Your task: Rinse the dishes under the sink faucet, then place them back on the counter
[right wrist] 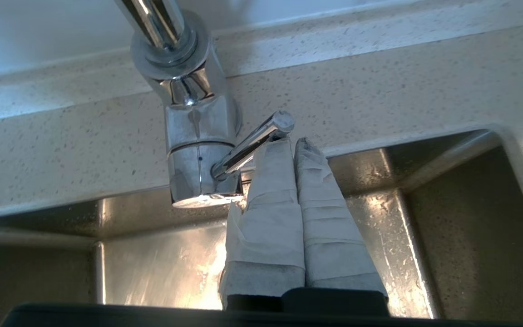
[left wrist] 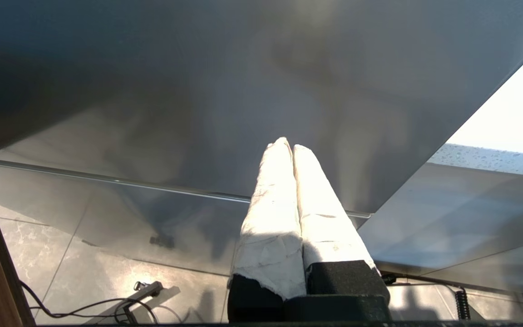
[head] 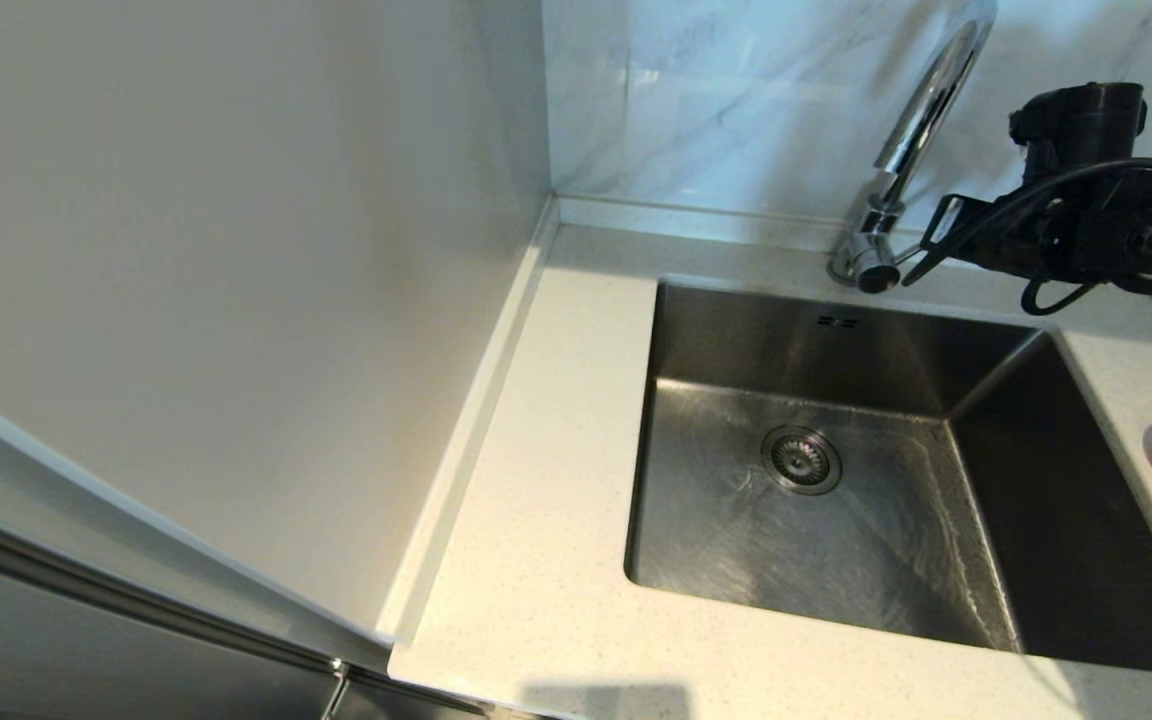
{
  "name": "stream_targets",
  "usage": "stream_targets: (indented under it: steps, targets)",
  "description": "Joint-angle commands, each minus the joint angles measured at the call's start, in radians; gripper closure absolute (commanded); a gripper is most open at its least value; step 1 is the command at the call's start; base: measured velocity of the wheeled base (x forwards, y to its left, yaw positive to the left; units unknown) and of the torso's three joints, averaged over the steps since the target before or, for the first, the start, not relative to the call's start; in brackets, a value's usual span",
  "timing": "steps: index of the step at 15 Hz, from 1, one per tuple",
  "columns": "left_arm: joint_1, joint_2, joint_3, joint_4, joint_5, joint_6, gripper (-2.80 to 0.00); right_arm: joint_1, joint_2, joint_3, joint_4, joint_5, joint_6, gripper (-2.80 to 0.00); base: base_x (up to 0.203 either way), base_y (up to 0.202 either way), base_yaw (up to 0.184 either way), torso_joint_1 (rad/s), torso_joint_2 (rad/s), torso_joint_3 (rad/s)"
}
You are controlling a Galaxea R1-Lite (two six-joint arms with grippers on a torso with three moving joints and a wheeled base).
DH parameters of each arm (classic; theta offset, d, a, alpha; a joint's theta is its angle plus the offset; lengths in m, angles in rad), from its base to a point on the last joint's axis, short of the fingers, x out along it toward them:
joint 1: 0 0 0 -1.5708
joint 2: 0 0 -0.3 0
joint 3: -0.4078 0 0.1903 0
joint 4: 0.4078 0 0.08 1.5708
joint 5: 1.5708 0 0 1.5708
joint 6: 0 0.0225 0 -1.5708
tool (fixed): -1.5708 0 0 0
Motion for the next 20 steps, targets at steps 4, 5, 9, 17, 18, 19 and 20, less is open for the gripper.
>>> stream_targets:
  steps: [4, 5, 9, 17, 18, 19, 20]
  targets:
    - [0.0, 0.0, 0.0, 0.0, 0.0, 0.0, 0.0, -0.016, -0.054, 0.063, 0.001, -0.043, -0.005, 0.0, 0.0, 0.0, 0.0, 0.0, 0.0, 0.0]
    - [0.0, 0.0, 0.0, 0.0, 0.001, 0.0, 0.0, -0.031, -0.084, 0.105, 0.001, -0.044, -0.016, 0.0, 0.0, 0.0, 0.0, 0.0, 0.0, 0.0]
    - [0.0, 0.0, 0.0, 0.0, -0.001, 0.0, 0.0, -0.098, -0.28, 0.401, 0.003, -0.045, -0.096, 0.0, 0.0, 0.0, 0.0, 0.0, 0.0, 0.0]
    - [0.0, 0.0, 0.0, 0.0, 0.001, 0.0, 0.0, -0.168, -0.681, 0.909, 0.01, -0.03, -0.187, 0.0, 0.0, 0.0, 0.0, 0.0, 0.0, 0.0]
    - [0.0, 0.0, 0.0, 0.0, 0.0, 0.0, 0.0, -0.178, -0.729, 0.929, 0.01, -0.026, -0.202, 0.0, 0.0, 0.0, 0.0, 0.0, 0.0, 0.0]
    - [0.0, 0.0, 0.0, 0.0, 0.001, 0.0, 0.0, -0.185, -0.773, 0.945, 0.008, -0.023, -0.217, 0.0, 0.0, 0.0, 0.0, 0.0, 0.0, 0.0]
    - [0.0, 0.0, 0.0, 0.0, 0.001, 0.0, 0.0, -0.188, -0.818, 0.954, 0.008, -0.021, -0.224, 0.0, 0.0, 0.0, 0.0, 0.0, 0.0, 0.0]
